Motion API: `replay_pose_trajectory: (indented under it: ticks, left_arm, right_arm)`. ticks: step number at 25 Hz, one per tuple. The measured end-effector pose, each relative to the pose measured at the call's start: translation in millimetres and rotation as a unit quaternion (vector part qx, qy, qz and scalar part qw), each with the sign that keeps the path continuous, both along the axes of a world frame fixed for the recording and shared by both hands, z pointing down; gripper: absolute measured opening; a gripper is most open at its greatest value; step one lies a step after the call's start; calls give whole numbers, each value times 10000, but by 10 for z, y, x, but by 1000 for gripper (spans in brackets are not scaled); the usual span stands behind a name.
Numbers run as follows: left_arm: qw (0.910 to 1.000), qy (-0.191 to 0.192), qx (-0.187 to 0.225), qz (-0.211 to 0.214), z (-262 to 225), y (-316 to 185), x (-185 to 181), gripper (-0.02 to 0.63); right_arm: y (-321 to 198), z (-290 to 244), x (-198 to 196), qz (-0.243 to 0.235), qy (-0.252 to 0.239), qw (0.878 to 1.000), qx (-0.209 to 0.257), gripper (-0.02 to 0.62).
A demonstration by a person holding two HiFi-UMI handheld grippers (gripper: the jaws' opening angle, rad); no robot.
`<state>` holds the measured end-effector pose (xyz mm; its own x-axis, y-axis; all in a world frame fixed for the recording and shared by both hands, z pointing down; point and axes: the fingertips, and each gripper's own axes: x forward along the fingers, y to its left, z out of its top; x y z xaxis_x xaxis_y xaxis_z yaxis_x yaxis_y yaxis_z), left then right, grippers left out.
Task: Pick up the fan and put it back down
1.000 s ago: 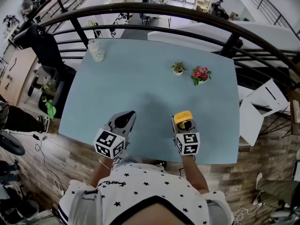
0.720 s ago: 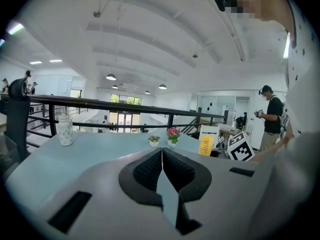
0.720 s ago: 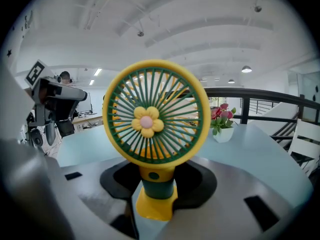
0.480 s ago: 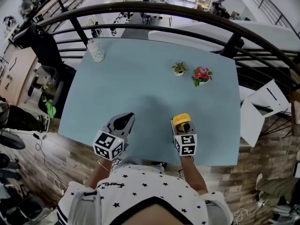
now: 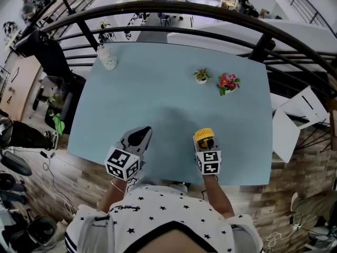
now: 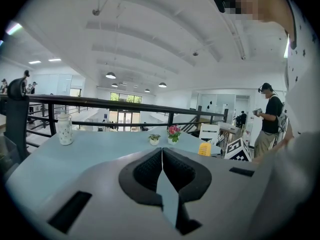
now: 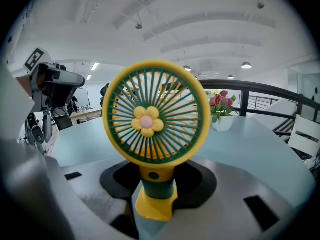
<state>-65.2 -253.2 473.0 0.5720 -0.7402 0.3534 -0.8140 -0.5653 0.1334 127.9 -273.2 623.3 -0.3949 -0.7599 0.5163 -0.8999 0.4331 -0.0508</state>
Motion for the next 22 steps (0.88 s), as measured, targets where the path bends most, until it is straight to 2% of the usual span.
replay_pose_trajectory:
  ticks: [11,22]
  left_arm:
    - [10000,-11,38,18,-17,-26,15,29]
    - [10000,-7,22,-59,-7,3,-7,29]
  right_arm:
    - [27,128,16,2,79,9999,-105,170]
    - [29,150,22,-7,201,9998,-7,170]
